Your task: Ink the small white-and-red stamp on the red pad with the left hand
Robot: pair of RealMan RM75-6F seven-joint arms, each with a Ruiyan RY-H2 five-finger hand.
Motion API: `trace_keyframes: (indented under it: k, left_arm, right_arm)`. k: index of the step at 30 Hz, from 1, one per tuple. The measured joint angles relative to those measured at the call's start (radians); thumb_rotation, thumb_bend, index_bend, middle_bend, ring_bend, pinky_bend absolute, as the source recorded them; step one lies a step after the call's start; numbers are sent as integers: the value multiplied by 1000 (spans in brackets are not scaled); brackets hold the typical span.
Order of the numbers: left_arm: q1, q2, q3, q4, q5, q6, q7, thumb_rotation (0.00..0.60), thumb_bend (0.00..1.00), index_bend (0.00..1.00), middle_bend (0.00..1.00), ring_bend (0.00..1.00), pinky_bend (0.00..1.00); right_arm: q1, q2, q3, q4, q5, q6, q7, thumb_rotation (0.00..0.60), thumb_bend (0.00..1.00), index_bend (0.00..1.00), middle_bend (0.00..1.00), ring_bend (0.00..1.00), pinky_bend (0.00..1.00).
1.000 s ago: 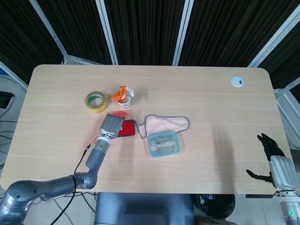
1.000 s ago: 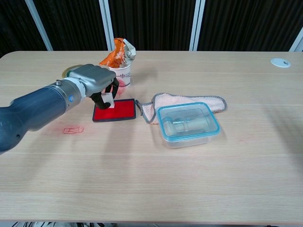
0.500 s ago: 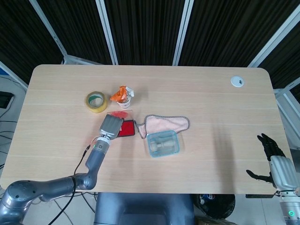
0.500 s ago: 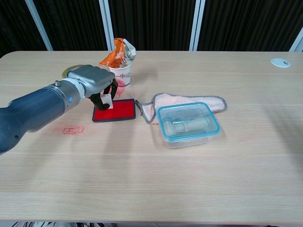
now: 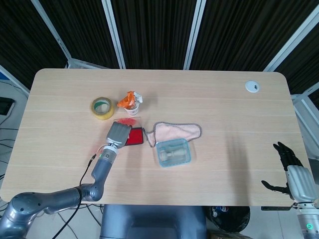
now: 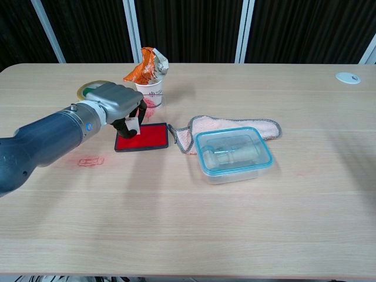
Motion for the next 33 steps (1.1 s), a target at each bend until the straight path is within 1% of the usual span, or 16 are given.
trace_keyframes:
  k: [6,12,18,23,27,29,33]
  left_arm:
    - [0,4,-4,-7,10,5,-10,600,624,738,756,577,672]
    - [-1,23,-14,-45,22,25,-14,600,624,738,754,577,671]
    - [8,68,-15,-133,37,59,-6,600,624,738,752,577,671]
    - [31,130,-6,-244,53,97,-3,600,624,738,751,576,671]
    - [59,191,13,-331,69,127,-3,600,624,737,749,576,670]
    - [77,224,34,-369,80,141,-3,600,624,734,746,575,669]
    - [115,266,76,-412,98,161,-8,600,622,730,743,574,667]
  right_arm:
    - [0,-1,0,0,0,1,-3,600,115,0,0,0,185]
    - [-1,-1,0,1,-1,3,-5,600,116,0,0,0,185]
    - [-2,-3,-1,3,-6,8,-10,600,115,0,0,0,185]
    - [-3,-4,-1,5,-10,12,-13,600,115,0,0,0,185]
    - [-3,-5,-1,5,-10,12,-14,600,115,0,0,0,185]
    - [-3,-5,-2,5,-10,12,-15,600,116,0,0,0,185]
    - [-3,-5,-1,5,-9,12,-14,600,116,0,0,0,185]
